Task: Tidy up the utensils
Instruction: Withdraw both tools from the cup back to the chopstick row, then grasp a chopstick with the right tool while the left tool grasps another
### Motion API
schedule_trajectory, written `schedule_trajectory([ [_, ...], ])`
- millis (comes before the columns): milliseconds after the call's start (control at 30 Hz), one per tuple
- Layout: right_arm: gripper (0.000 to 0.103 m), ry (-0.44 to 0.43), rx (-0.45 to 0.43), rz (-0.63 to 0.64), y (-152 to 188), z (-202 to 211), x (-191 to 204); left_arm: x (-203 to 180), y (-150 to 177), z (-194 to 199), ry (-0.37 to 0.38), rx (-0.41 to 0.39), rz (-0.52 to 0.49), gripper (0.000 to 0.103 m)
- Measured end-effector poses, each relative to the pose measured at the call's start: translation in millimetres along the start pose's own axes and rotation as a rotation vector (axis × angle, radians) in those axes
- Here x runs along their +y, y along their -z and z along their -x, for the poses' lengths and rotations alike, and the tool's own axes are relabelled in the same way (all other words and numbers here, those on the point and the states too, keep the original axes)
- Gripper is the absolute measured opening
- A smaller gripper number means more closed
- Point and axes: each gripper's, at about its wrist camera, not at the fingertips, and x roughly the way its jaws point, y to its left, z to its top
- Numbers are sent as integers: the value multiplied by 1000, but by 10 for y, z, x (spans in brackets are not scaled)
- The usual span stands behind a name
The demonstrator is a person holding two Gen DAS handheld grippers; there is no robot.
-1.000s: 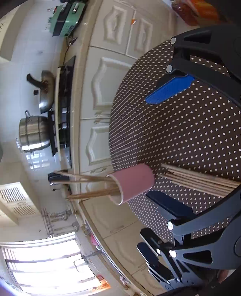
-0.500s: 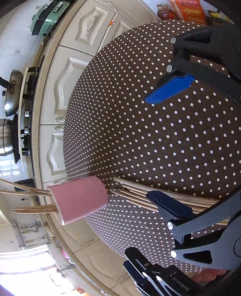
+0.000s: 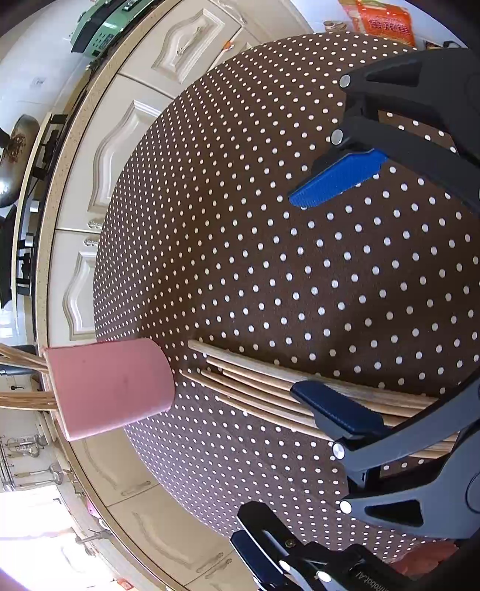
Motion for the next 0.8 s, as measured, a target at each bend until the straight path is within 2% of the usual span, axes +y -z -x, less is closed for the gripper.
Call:
schedule_trajectory([
  [400,93,56,7,18,-55,-35,155,-17,12,-73,4,38,5,53],
  [500,91,25,26,12,-76,-96,177,-35,10,-86,8,43,1,53],
  [533,87,15,24,-2,-90,-110,167,-44,8,-89,8,45,-1,53],
  [600,69,-4,5,23,-118,-101,196,-63,-7,-101,5,48,-1,53],
  [667,32,-38,-12,57,-133,-85,249,-66,-14,-120,11,55,3,53],
  [733,27,-60,-15,79,-144,-91,292,-79,-21,-142,14,66,5,53],
  [800,15,-110,-16,68,-144,-89,265,-92,-20,-153,16,74,1,53],
])
